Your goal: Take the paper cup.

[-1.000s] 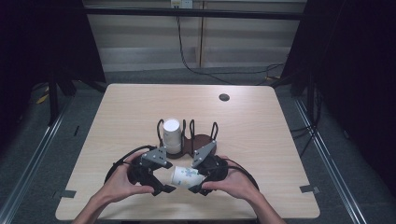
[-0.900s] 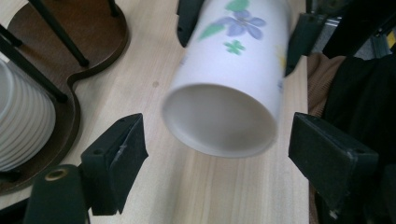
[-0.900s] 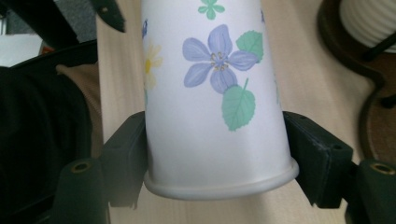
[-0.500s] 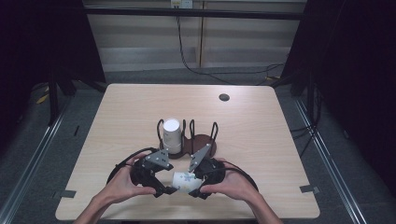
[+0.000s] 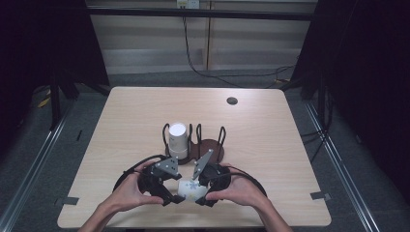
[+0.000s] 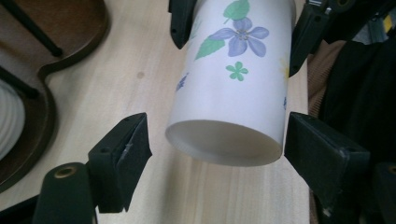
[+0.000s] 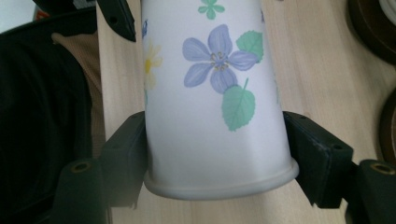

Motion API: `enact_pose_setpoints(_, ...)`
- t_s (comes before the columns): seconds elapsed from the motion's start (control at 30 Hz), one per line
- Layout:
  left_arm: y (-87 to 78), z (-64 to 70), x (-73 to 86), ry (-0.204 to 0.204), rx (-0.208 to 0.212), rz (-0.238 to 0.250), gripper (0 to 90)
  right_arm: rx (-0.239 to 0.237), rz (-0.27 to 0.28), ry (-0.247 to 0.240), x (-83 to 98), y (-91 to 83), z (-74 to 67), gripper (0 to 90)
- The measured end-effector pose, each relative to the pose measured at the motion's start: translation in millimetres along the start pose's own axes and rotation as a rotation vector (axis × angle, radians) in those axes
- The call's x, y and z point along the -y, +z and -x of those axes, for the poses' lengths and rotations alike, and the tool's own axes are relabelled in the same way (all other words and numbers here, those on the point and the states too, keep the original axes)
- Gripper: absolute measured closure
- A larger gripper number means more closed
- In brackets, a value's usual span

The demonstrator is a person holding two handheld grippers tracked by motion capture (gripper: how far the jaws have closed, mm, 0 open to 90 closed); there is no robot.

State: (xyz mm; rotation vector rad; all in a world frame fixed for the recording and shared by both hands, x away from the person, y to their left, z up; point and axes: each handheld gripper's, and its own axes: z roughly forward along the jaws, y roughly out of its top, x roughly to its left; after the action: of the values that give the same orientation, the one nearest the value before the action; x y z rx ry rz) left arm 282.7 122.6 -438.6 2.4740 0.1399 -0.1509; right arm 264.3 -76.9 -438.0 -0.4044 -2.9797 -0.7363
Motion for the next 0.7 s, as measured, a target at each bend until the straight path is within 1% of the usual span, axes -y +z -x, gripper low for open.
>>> enact_pose_setpoints(0.03, 1.0, 0.4, -0.1, -0.007, 0.0, 0.006, 24.1, -0.007, 0.004, -0.003, 0.1, -0.1, 0.0, 27.4)
enact_pose_setpoints(0.07, 1.1, 0.0, -0.4, -0.006, 0.008, 0.002, 24.4, -0.002, 0.001, -0.001, -0.3, -0.1, -0.6, 27.4)
enact_pose_setpoints(0.1, 1.6, -0.1, -0.7, -0.002, 0.007, 0.0, 24.6, -0.003, 0.004, -0.01, -0.4, 0.4, -0.1, 27.4)
enact_pose_setpoints(0.13, 1.7, -0.2, -0.8, 0.005, 0.014, 0.0, 24.5, -0.009, 0.007, -0.01, -0.6, 1.6, -0.1, 27.4)
enact_pose_setpoints(0.17, 1.8, 0.4, -0.8, 0.003, 0.023, 0.003, 23.7, -0.014, 0.006, -0.009, -0.7, 2.7, -0.6, 27.4)
enact_pose_setpoints(0.23, 2.1, 0.8, -0.9, 0.005, 0.021, 0.003, 22.6, -0.021, 0.006, -0.008, -1.0, 5.1, -1.1, 27.4)
enact_pose_setpoints(0.33, 2.5, 0.3, -0.6, 0.001, 0.027, 0.0, 23.8, -0.026, -0.001, -0.01, -2.1, 7.8, -2.2, 27.4)
enact_pose_setpoints(0.37, 2.6, 0.3, -0.6, 0.002, 0.029, -0.001, 24.2, -0.028, 0.007, -0.021, -2.4, 8.3, -1.8, 27.4)
enact_pose_setpoints(0.4, 2.9, 0.5, -0.6, 0.002, 0.032, -0.001, 24.6, -0.031, 0.011, -0.02, -2.9, 8.3, -2.5, 27.4)
enact_pose_setpoints(0.47, 2.9, 0.9, -0.7, 0.009, 0.027, 0.001, 25.5, -0.02, 0.028, -0.026, -3.7, 7.9, -2.7, 27.3)
enact_pose_setpoints(0.53, 2.2, 0.7, -0.8, 0.012, 0.033, 0.006, 28.2, -0.021, 0.033, -0.027, -4.1, 6.9, -2.9, 27.2)
enact_pose_setpoints(0.7, 1.7, -0.2, 0.3, 0.009, 0.038, 0.003, 28.1, -0.019, 0.039, -0.024, -4.6, 6.4, -3.0, 27.2)
